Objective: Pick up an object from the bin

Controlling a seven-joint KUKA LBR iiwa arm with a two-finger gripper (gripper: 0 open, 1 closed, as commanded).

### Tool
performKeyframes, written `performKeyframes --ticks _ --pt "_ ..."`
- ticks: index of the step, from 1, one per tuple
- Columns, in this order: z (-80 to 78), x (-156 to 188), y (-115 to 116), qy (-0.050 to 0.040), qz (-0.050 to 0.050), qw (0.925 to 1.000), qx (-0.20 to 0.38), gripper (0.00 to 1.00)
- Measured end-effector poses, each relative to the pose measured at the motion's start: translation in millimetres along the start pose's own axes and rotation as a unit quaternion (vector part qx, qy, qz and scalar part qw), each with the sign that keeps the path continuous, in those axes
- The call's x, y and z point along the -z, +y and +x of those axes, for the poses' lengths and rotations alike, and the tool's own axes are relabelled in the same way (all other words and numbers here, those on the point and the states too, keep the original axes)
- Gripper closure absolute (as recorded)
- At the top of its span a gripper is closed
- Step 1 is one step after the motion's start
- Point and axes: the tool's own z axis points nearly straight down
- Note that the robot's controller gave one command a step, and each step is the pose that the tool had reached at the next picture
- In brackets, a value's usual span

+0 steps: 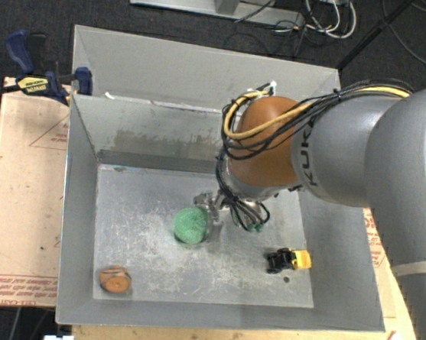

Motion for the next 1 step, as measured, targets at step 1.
performKeyframes --ticks 1 --pt "15.9 0.1 4.7 -0.0003 0.000 0.9996 0.029 1.00"
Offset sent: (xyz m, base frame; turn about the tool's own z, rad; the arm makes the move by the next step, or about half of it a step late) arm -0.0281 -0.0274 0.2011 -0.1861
